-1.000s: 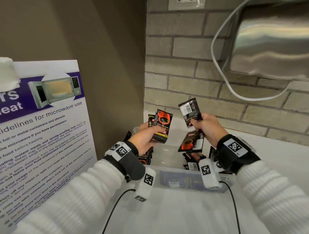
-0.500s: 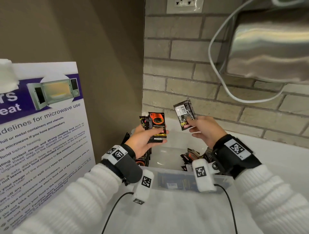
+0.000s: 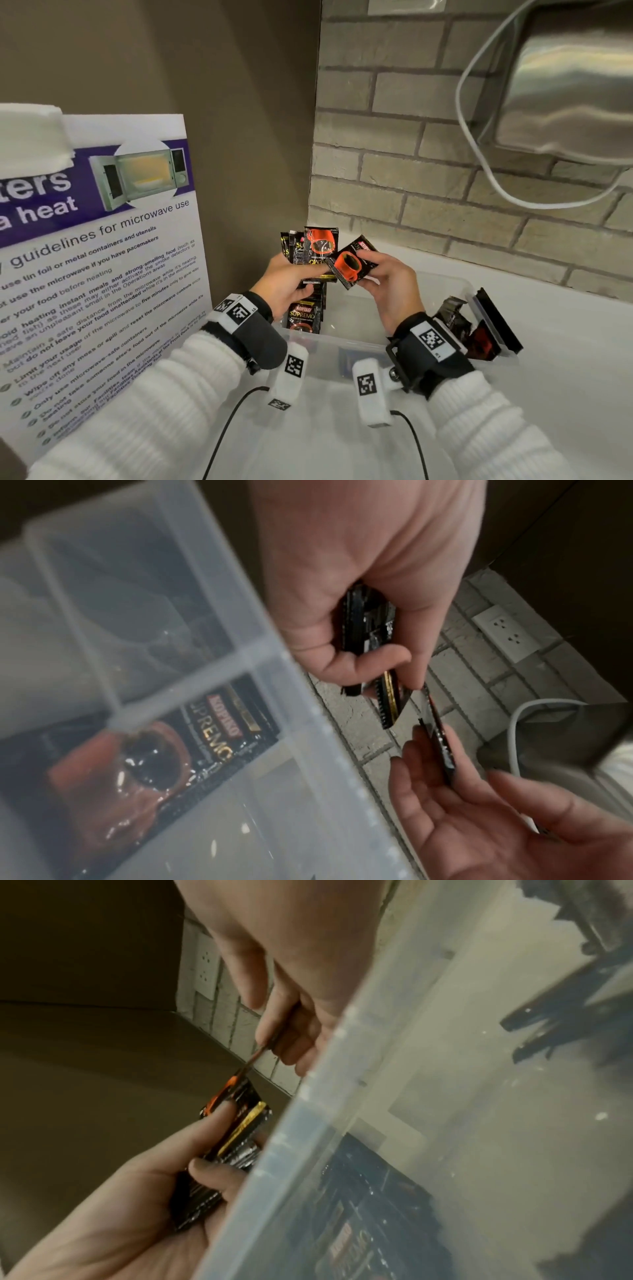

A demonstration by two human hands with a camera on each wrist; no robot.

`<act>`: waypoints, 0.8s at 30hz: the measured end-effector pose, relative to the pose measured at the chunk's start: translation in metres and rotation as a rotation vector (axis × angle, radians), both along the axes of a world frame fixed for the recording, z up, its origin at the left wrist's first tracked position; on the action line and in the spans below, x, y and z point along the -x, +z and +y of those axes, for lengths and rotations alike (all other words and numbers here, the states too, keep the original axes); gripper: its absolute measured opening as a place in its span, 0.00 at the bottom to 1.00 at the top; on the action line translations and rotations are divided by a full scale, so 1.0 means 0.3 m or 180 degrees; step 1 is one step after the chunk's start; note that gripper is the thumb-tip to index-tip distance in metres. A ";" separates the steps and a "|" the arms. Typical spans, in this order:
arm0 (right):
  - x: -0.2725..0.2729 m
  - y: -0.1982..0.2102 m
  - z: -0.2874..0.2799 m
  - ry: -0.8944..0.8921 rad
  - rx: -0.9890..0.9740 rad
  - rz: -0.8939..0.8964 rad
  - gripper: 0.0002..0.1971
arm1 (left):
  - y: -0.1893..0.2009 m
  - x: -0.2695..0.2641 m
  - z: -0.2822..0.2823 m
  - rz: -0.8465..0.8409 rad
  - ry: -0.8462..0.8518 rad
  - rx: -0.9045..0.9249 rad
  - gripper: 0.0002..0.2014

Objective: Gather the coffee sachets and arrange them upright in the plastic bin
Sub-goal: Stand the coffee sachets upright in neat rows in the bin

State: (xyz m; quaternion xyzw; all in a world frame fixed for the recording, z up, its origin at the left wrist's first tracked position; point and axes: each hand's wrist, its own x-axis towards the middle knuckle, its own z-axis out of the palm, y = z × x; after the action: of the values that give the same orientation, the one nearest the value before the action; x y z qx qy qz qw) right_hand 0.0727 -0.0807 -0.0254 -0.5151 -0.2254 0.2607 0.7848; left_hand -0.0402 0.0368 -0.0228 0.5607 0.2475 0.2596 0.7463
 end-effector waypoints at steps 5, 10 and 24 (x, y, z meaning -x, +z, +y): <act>-0.011 -0.040 0.023 -0.0226 -0.0142 0.0155 0.18 | 0.008 0.003 0.033 0.0148 0.0103 -0.0251 0.15; -0.009 -0.055 0.026 -0.0810 0.0360 -0.0381 0.22 | 0.065 -0.005 0.077 0.0801 -0.0119 -0.1594 0.21; 0.025 -0.052 0.042 -0.0030 0.0975 -0.0847 0.05 | 0.114 -0.008 0.095 0.0729 -0.0360 -0.1546 0.13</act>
State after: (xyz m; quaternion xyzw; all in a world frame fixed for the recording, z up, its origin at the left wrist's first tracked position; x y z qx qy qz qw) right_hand 0.0653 -0.0680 -0.0410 -0.6594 -0.2825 0.2179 0.6617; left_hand -0.0377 0.0652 0.0114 0.7618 0.2291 0.2041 0.5705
